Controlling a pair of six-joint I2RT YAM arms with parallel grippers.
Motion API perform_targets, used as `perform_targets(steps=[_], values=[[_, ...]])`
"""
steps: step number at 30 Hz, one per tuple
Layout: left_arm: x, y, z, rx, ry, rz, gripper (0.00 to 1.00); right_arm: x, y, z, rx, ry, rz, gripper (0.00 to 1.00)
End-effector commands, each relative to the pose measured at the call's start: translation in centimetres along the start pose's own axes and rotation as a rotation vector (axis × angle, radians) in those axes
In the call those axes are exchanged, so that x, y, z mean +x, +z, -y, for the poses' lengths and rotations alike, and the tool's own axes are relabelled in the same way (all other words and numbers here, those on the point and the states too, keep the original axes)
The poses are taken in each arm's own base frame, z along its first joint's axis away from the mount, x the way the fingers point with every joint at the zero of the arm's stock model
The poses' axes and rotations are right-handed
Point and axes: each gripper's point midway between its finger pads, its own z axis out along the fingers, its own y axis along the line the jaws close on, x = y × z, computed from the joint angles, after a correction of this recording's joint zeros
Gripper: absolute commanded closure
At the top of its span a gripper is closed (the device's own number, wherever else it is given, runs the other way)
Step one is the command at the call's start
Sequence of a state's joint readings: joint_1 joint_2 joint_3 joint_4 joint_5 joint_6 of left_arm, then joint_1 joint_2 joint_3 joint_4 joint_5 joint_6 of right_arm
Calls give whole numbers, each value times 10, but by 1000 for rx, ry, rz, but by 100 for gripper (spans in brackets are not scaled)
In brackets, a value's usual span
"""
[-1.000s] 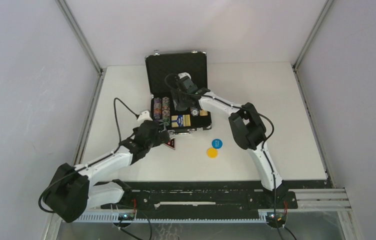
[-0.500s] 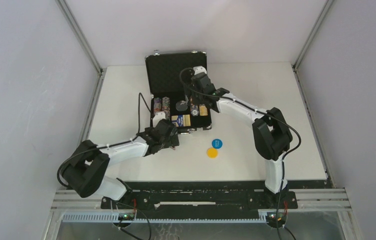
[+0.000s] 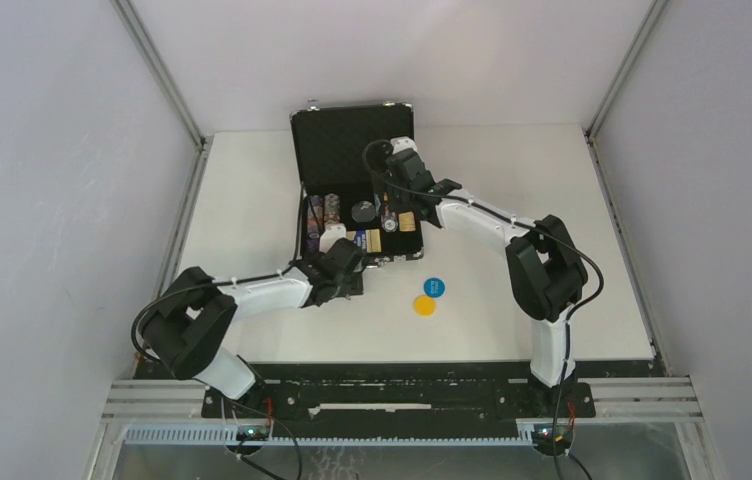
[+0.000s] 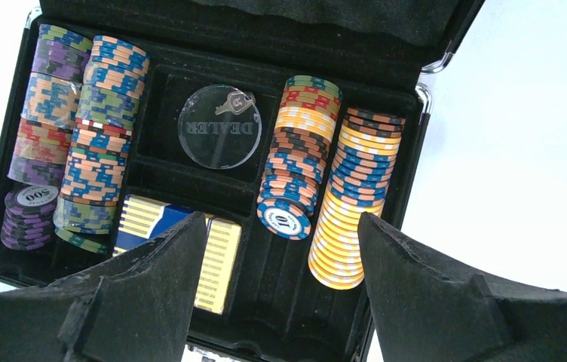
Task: Pack up texas hold em set
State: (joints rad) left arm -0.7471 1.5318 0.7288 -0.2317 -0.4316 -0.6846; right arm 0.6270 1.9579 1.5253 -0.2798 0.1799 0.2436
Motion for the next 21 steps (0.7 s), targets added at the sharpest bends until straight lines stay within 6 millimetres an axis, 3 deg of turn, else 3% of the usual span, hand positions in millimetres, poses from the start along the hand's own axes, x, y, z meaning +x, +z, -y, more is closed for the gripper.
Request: perform_targets(steps=[1,7,21], values=[[-3,-2,5,-4,21,-12,24,-25,-12,0,-19,35,75,19],[-5,-7,5,-1,20,-5,43,-21,-10,2,-18,37,67,19],[-61,-63,9,46,30,97,42,-22,-15,9,-10,49,71,19]])
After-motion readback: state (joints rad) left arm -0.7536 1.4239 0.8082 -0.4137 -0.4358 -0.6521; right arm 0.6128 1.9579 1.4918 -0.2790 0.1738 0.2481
